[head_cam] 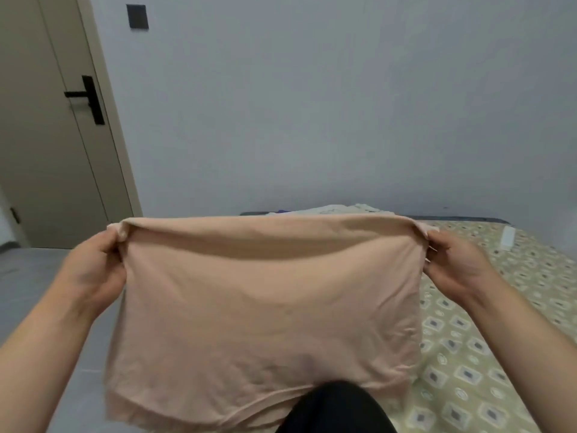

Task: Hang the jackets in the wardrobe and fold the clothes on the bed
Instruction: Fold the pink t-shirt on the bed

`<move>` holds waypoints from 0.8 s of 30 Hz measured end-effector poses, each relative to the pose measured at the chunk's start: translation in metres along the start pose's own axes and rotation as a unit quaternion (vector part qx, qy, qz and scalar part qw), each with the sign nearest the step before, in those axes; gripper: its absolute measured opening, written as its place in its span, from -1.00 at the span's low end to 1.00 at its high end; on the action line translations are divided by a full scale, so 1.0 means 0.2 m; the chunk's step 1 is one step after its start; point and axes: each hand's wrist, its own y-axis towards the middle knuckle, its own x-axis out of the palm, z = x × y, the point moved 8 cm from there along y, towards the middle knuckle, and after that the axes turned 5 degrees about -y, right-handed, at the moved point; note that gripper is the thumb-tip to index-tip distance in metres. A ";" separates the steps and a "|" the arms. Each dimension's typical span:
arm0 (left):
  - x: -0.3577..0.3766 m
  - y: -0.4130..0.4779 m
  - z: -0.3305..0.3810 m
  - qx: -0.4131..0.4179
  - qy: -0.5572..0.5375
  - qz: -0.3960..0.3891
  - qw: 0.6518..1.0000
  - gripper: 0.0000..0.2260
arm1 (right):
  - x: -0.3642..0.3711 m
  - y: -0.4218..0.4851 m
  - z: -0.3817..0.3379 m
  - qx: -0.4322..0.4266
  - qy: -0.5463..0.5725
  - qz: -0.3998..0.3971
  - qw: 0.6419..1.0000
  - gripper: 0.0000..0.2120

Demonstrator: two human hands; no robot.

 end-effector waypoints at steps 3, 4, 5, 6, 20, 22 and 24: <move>-0.06 0.01 -0.15 -0.063 0.005 0.033 0.997 -0.75 | -0.06 0.05 0.14 0.040 -0.052 0.025 0.998 -0.57; -0.09 0.02 -0.20 -0.079 0.030 0.051 0.995 -0.83 | -0.09 0.07 0.19 0.051 -0.081 0.033 0.995 -0.54; -0.13 0.02 -0.26 -0.088 0.061 0.067 0.992 -0.87 | -0.11 0.08 0.24 0.059 -0.112 0.040 0.991 -0.52; -0.17 0.03 -0.32 -0.090 0.096 0.079 0.988 -0.85 | -0.14 0.10 0.30 0.067 -0.140 0.047 0.987 -0.51; -0.43 0.55 -0.83 -0.137 0.300 0.128 0.935 -0.57 | -0.23 0.69 0.89 0.179 -0.302 0.067 0.934 -0.51; -0.41 0.67 -0.86 -0.140 0.313 0.129 0.930 -0.56 | -0.17 0.82 0.92 0.180 -0.318 0.064 0.929 -0.51; -0.40 0.77 -0.91 -0.145 0.335 0.125 0.923 -0.54 | -0.11 0.92 0.95 0.172 -0.341 0.047 0.923 -0.48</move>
